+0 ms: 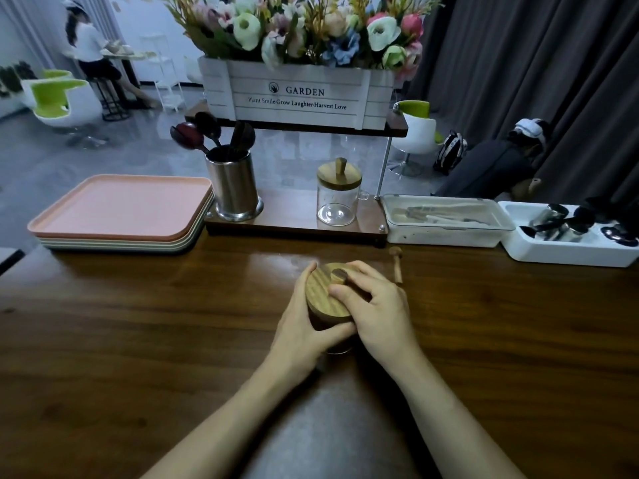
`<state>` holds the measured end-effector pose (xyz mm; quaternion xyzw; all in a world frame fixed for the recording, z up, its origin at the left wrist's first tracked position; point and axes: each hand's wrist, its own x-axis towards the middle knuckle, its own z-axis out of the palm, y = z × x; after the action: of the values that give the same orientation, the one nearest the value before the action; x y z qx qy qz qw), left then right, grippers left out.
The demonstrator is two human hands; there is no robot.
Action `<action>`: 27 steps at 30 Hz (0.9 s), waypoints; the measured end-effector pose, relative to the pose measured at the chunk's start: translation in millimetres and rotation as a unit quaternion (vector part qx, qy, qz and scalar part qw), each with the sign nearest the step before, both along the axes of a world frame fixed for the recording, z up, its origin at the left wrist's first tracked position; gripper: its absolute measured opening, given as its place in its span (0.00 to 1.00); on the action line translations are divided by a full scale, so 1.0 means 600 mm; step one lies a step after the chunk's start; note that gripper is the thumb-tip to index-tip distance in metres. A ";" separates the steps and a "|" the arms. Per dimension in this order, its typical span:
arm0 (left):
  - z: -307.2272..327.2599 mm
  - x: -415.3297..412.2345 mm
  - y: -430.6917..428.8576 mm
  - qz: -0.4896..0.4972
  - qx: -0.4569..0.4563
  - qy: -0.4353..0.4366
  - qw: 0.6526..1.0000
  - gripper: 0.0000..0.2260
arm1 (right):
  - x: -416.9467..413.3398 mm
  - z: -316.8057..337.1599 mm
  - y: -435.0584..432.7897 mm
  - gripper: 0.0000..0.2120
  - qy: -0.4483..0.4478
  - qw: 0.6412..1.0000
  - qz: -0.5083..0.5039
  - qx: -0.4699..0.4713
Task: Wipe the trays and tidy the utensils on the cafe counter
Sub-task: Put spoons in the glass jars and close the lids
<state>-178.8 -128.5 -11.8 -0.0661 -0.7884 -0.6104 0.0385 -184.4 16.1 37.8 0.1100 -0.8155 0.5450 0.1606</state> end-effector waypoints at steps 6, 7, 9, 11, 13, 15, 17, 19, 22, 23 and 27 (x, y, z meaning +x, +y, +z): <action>0.000 0.002 0.001 0.005 -0.001 -0.005 1.000 0.47 | -0.004 0.019 0.002 0.06 0.013 0.999 0.008 -0.039; 0.000 0.002 0.000 0.002 0.000 -0.006 1.000 0.48 | -0.015 0.036 0.011 0.07 0.032 0.996 -0.003 -0.081; 0.000 0.003 -0.002 0.002 -0.002 -0.009 1.000 0.50 | -0.043 0.079 0.034 0.07 0.083 0.993 -0.009 -0.082; 0.003 0.004 -0.003 -0.003 -0.009 -0.006 1.000 0.49 | -0.055 0.106 0.055 0.05 0.100 0.993 0.002 -0.054; 0.009 0.005 -0.005 -0.008 -0.018 0.000 1.000 0.46 | -0.054 0.096 0.078 0.08 0.083 0.994 -0.027 -0.062; 0.013 0.003 -0.006 -0.007 -0.030 0.004 1.000 0.44 | -0.047 0.055 0.098 0.10 0.038 0.997 -0.054 -0.044; 0.010 0.000 -0.008 -0.010 -0.032 0.011 0.999 0.43 | -0.035 0.007 0.111 0.12 -0.027 0.997 -0.072 -0.018; 0.008 0.000 -0.011 -0.018 -0.033 0.018 0.999 0.43 | -0.021 -0.030 0.122 0.13 -0.075 0.994 -0.083 -0.010; 0.011 0.001 -0.009 -0.024 -0.033 0.024 0.999 0.42 | -0.006 -0.058 0.132 0.08 -0.098 0.987 -0.123 0.027; 0.011 0.002 -0.009 -0.025 -0.031 0.024 0.999 0.42 | -0.003 -0.063 0.136 0.08 -0.100 0.986 -0.129 0.035; 0.011 0.001 -0.008 -0.029 -0.026 0.023 0.999 0.42 | -0.002 -0.076 0.152 0.10 -0.110 0.981 -0.143 0.077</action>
<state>-178.3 -133.2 -5.3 -0.1034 -0.8005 -0.5892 0.0371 -185.4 107.2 -8.1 -0.0557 -0.8752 0.4605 0.1373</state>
